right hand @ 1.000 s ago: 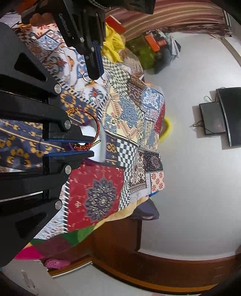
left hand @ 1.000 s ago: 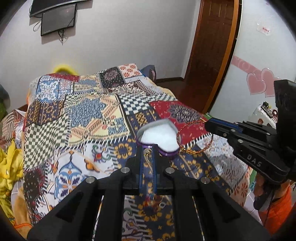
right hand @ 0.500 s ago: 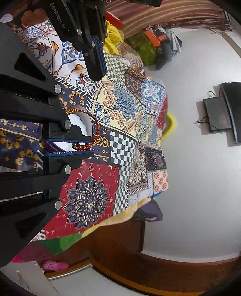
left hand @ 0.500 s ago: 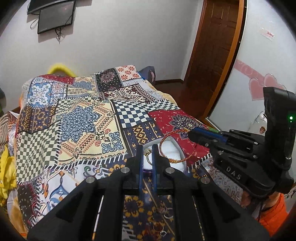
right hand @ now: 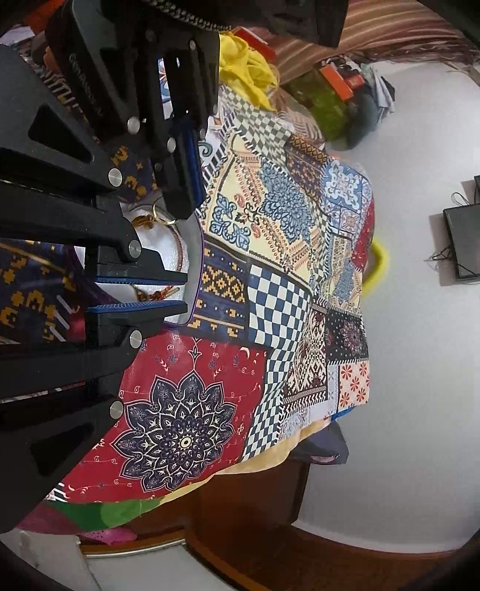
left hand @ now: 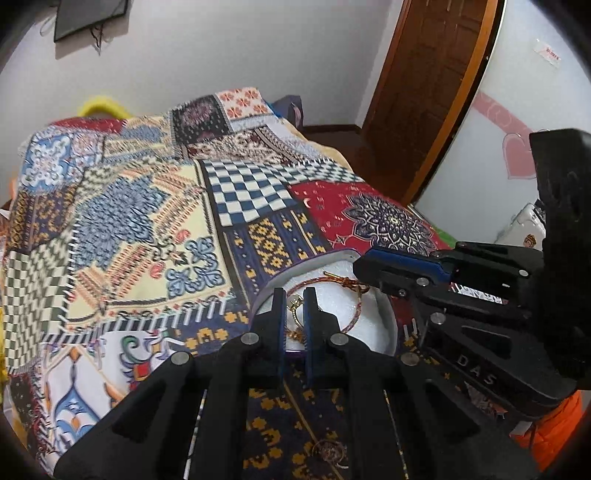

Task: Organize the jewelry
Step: 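Open the right gripper to drop the bracelet into the tin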

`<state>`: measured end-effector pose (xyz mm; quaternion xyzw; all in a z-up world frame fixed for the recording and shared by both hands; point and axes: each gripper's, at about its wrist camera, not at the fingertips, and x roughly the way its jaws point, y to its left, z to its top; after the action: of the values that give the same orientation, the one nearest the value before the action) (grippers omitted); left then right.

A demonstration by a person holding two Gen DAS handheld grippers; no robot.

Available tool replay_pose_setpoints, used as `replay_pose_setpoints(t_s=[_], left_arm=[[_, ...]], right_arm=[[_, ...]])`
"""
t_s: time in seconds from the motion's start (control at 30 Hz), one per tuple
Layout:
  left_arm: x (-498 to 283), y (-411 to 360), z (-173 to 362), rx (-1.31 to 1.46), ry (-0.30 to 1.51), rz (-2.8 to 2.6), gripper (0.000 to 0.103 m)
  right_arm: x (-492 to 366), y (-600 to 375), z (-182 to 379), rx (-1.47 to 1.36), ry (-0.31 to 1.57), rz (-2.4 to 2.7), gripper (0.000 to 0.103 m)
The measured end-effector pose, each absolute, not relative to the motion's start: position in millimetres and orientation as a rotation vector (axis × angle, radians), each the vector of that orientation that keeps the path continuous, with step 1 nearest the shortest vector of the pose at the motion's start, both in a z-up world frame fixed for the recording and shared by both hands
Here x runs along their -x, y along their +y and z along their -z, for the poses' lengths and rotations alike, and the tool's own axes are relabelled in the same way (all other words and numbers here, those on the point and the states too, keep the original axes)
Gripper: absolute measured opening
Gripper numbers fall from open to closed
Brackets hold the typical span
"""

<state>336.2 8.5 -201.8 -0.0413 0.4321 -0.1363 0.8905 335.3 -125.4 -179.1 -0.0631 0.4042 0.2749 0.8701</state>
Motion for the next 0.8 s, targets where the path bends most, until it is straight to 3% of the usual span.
replay_pose_setpoints(t_s=[0.33, 0.4, 0.47, 0.53, 0.63, 0.8], left_arm=[[-338, -4, 204, 0.052, 0.908, 0.314, 0.007], [-337, -7, 203, 0.035, 0.906, 0.299, 0.007], [-338, -8, 203, 0.021, 0.907, 0.287, 0.007], [-335, -6, 201, 0.024, 0.912, 0.282, 0.008], [-330, -2, 195, 0.033, 0.909, 0.269, 0.010], [-314, 5, 178, 0.042, 0.878, 0.247, 0.034]], right_arm=[[-337, -138, 176, 0.111, 0.861, -0.566, 0.008], [-335, -139, 174, 0.110, 0.858, -0.568, 0.014], [-332, -141, 171, 0.105, 0.852, -0.565, 0.033], [-329, -143, 166, 0.099, 0.830, -0.556, 0.040], [-322, -146, 157, 0.102, 0.808, -0.552, 0.040], [-308, -149, 144, 0.106, 0.775, -0.546, 0.040]])
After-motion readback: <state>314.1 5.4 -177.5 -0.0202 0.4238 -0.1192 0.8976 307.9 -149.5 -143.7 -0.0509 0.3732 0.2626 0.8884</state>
